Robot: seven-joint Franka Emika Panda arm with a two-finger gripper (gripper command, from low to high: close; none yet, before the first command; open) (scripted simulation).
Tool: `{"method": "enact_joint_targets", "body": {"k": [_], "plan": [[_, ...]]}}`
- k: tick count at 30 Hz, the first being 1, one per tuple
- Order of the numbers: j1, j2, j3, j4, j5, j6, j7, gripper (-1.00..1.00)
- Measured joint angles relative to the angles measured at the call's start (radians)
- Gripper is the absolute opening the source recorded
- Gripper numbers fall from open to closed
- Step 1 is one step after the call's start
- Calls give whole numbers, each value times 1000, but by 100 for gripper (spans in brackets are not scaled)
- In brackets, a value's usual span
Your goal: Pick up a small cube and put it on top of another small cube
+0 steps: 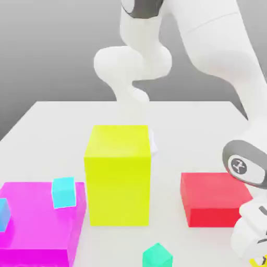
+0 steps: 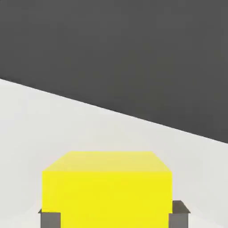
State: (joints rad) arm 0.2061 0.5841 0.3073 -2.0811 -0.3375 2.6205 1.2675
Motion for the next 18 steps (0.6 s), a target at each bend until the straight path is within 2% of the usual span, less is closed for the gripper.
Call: {"method": "enact_joint_targets", "body": {"k": [4,14,18], "plan": [[-55,-131,19,-49,61,-83,-26,-100],[-280,-466,-173,-282,169,-181,49,-100],[-433,-606,-236,-378,217,-214,79,-100]]}}
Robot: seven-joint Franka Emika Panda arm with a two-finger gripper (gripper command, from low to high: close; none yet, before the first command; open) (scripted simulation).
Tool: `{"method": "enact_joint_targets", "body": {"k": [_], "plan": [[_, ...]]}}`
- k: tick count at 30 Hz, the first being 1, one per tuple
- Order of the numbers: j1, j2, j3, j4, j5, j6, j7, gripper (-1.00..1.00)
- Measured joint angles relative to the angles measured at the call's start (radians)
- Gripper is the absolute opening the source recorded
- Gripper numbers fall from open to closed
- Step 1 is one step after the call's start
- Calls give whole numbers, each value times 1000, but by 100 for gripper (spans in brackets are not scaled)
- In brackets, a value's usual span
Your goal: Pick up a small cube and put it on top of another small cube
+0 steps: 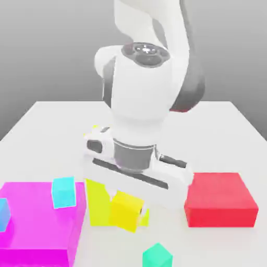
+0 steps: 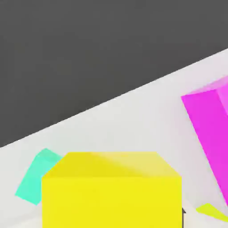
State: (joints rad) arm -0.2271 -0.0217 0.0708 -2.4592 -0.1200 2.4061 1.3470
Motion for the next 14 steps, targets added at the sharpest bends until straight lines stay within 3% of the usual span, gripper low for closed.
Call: {"method": "enact_joint_targets", "body": {"k": [6,11,12,14], "plan": [[-112,-218,-103,-146,86,-44,38,-100],[-135,-132,-128,-215,107,115,40,-100],[-135,-113,-129,-222,109,141,40,100],[-135,-113,-129,-222,109,141,40,100]]}}
